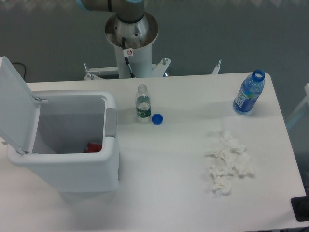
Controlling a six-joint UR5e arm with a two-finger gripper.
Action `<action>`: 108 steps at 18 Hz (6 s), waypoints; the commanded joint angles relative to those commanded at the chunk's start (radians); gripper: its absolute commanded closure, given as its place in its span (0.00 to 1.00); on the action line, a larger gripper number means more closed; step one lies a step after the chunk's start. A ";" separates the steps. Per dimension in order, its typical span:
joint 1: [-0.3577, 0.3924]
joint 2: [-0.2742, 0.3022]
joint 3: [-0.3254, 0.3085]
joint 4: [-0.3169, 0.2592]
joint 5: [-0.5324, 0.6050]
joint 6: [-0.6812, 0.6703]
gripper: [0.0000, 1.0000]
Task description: Close the trash can
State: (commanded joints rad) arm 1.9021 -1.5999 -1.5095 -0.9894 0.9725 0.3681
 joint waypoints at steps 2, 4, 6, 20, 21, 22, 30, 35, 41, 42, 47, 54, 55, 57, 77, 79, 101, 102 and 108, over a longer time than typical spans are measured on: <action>0.002 -0.006 0.014 -0.002 0.023 0.000 0.00; 0.002 -0.008 0.012 -0.002 0.064 0.003 0.00; 0.002 -0.015 0.015 0.000 0.081 0.003 0.00; 0.060 -0.015 0.023 -0.002 0.219 0.015 0.00; 0.075 -0.009 0.022 -0.002 0.221 0.017 0.00; 0.089 -0.003 0.017 -0.002 0.221 0.017 0.00; 0.138 0.023 -0.015 0.000 0.298 0.017 0.00; 0.137 0.015 -0.021 0.002 0.400 0.017 0.00; 0.156 0.015 -0.021 0.003 0.463 0.017 0.00; 0.158 0.015 -0.021 0.003 0.463 0.017 0.00; 0.173 0.009 -0.024 0.003 0.494 0.017 0.00; 0.179 -0.006 -0.037 0.005 0.535 0.017 0.00; 0.179 -0.006 -0.037 0.005 0.535 0.017 0.00; 0.183 -0.008 -0.037 0.003 0.535 0.017 0.00; 0.227 -0.018 -0.055 0.003 0.640 0.017 0.00; 0.236 -0.018 -0.055 0.003 0.641 0.017 0.00; 0.268 -0.066 -0.046 0.018 0.641 0.017 0.00; 0.268 -0.071 -0.044 0.020 0.641 0.017 0.00; 0.279 -0.072 -0.044 0.020 0.641 0.017 0.00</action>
State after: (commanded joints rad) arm 2.1813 -1.6720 -1.5539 -0.9695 1.6137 0.3850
